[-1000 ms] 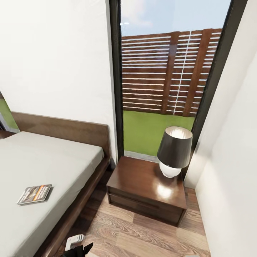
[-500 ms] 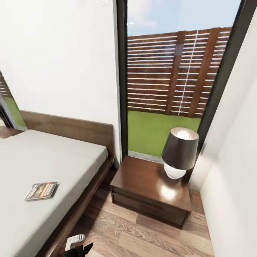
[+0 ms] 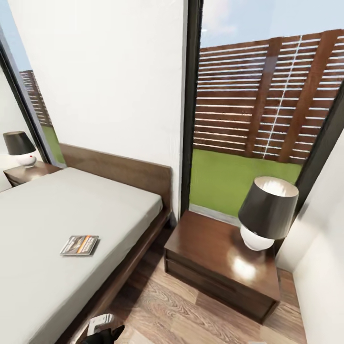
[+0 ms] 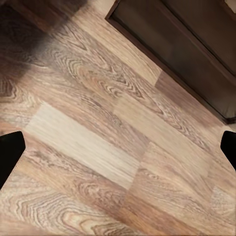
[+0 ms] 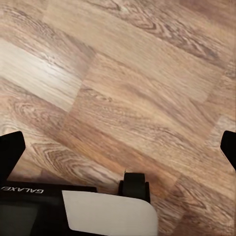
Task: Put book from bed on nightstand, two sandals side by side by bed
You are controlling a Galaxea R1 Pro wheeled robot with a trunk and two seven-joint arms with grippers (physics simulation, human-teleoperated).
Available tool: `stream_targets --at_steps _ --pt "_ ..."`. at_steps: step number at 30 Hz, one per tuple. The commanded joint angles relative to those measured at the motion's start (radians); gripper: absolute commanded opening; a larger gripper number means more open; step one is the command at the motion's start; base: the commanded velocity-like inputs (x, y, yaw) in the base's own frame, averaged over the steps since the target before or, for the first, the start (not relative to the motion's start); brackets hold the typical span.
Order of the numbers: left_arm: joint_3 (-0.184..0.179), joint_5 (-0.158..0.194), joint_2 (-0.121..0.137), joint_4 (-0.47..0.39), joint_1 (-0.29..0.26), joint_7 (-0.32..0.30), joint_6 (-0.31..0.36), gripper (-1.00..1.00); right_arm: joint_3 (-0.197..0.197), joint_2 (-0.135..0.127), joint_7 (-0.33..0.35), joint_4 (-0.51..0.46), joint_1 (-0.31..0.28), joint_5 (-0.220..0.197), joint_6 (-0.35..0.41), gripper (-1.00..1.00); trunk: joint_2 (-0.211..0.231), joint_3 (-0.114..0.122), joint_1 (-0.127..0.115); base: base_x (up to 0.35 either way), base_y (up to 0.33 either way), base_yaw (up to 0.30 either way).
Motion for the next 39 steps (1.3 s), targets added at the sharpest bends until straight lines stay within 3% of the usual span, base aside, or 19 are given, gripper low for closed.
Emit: stream_targets --at_steps 1,16,39 --pt "0.007 -0.011 0.0 0.001 -0.001 -0.001 -0.006 1.0 0.008 0.0 0.007 0.003 -0.001 -0.011 -0.003 1.0 0.0 -0.001 0.0 0.232 -0.122 0.288" --pt "0.008 -0.011 0.0 0.001 -0.001 -0.002 -0.006 1.0 0.008 0.0 0.007 0.003 -0.001 -0.009 -0.003 1.0 0.0 -0.001 0.0 0.055 -0.028 0.106" --pt "0.008 -0.011 0.0 0.001 -0.001 -0.001 -0.006 1.0 0.008 0.0 0.007 0.003 -0.001 -0.011 -0.003 1.0 0.0 -0.001 0.0 0.041 -0.018 0.283"
